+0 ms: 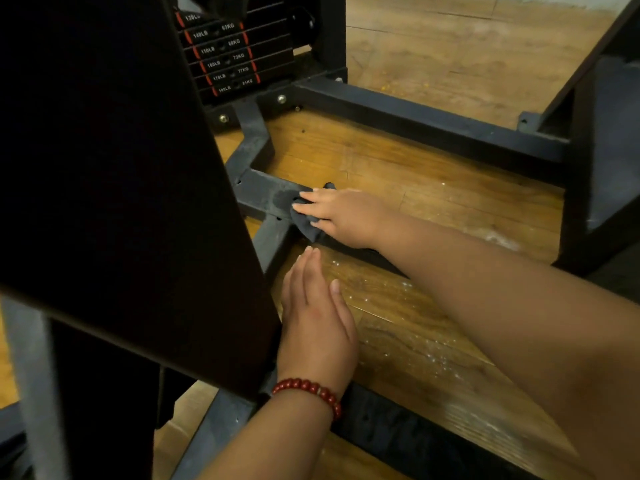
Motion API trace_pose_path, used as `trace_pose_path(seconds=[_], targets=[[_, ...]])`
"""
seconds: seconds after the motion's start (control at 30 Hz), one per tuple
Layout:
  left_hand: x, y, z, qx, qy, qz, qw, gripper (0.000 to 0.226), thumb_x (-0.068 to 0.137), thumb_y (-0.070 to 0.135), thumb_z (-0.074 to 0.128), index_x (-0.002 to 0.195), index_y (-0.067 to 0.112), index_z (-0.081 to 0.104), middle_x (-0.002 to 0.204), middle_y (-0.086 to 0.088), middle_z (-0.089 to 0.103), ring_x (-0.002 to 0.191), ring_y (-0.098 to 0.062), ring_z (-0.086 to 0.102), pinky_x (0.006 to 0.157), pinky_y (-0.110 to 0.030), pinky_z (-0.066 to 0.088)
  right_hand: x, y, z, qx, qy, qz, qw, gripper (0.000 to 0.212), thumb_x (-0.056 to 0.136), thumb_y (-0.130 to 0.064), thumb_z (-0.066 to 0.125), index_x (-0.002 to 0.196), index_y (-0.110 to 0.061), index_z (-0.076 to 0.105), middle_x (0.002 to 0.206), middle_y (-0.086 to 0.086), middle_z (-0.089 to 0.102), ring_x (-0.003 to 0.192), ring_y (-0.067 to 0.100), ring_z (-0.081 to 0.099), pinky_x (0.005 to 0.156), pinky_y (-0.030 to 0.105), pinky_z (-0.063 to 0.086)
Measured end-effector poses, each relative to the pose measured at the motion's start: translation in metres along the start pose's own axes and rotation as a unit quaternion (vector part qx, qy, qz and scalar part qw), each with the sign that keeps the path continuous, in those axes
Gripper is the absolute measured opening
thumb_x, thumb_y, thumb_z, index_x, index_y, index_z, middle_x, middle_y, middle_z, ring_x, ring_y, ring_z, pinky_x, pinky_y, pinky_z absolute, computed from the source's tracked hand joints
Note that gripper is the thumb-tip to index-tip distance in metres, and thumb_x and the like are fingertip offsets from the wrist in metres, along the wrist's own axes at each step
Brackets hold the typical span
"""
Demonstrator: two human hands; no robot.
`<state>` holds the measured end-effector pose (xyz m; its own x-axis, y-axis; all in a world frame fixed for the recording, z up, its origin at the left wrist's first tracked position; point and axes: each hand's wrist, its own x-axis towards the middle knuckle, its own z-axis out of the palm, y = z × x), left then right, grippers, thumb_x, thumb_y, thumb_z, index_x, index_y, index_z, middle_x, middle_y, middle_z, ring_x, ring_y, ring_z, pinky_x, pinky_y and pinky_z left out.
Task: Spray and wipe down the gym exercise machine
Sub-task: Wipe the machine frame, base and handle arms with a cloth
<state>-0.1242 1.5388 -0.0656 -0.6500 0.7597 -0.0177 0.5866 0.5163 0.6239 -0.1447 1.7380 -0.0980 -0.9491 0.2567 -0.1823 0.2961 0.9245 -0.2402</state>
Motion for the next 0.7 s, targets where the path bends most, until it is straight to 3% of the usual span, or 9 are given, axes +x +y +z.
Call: trace_pose_path(seconds=[0.2,0.43,0.7], targets=[[0.0,-0.001,-0.001,-0.016,0.014,-0.001,1.0,0.055,0.1,0.031,0.021,0.154,0.019,0.017,0.159,0.006,0.016,0.144,-0.001,0.008,0.1,0.0,-0.004,0.071,-0.024,-0.015,-0.001,-0.067,-0.005,0.998,0.05,0.107,-0.025,0.03,0.155,-0.035,0.017,0.164,-0.007,0.006,0.15,0.021,0.01,0.115,0.04,0.024],[0.001,-0.001,0.0,-0.013,0.017,-0.001,1.0,0.064,0.093,0.038,0.012,0.153,0.018,0.018,0.159,0.006,0.016,0.145,-0.003,0.008,0.096,0.003,-0.005,-0.012,0.003,0.002,0.013,0.0,-0.01,1.0,0.047,0.106,-0.027,0.035,0.152,-0.032,0.027,0.162,-0.008,0.018,0.149,0.013,0.014,0.115,0.037,0.023],[0.001,-0.002,0.001,-0.007,0.015,0.002,1.0,0.064,0.094,0.038,0.013,0.153,0.017,0.019,0.159,0.004,0.018,0.145,-0.004,0.01,0.1,-0.001,-0.005,0.031,-0.008,-0.009,-0.041,-0.026,-0.015,0.999,0.054,0.105,-0.044,0.03,0.155,-0.032,0.014,0.164,-0.008,0.009,0.15,0.013,0.009,0.119,0.034,0.009]])
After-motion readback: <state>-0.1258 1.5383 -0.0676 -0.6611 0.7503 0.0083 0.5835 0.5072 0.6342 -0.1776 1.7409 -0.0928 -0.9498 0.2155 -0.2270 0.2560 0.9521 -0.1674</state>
